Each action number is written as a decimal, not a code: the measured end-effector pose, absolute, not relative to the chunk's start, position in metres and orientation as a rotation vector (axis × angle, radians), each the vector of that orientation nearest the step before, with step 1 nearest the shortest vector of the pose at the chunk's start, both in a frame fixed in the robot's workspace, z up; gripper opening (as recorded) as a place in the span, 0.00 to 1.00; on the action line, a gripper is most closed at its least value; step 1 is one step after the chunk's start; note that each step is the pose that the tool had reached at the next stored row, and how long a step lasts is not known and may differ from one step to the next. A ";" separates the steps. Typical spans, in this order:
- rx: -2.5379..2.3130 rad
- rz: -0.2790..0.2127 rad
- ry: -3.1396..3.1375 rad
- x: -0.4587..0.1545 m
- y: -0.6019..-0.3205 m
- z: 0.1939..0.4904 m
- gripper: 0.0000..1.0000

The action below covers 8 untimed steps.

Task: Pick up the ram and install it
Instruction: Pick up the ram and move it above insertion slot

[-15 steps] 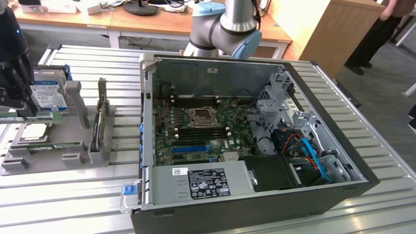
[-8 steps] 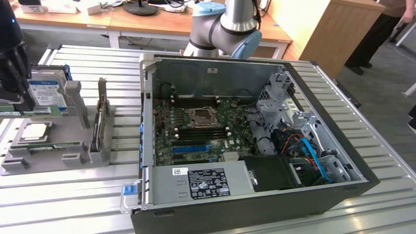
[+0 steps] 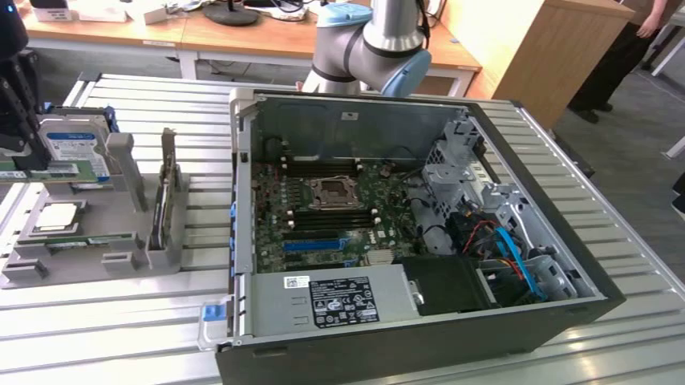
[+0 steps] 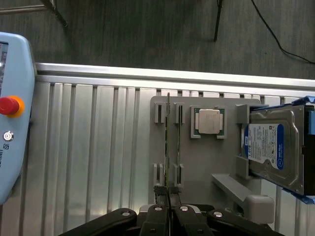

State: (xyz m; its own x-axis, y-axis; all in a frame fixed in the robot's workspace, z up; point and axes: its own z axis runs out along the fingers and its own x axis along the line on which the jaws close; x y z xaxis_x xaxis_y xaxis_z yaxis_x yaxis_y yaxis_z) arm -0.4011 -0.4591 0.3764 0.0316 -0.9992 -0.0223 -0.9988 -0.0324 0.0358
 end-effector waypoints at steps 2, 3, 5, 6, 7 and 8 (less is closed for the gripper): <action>2.249 -0.064 -2.178 -0.401 -0.459 0.380 0.12; 2.249 -0.064 -2.178 -0.401 -0.459 0.382 0.12; 2.249 -0.064 -2.178 -0.401 -0.459 0.386 0.12; 2.249 -0.064 -2.178 -0.401 -0.459 0.387 0.12; 2.249 -0.064 -2.178 -0.401 -0.459 0.389 0.12; 2.249 -0.064 -2.178 -0.401 -0.459 0.391 0.12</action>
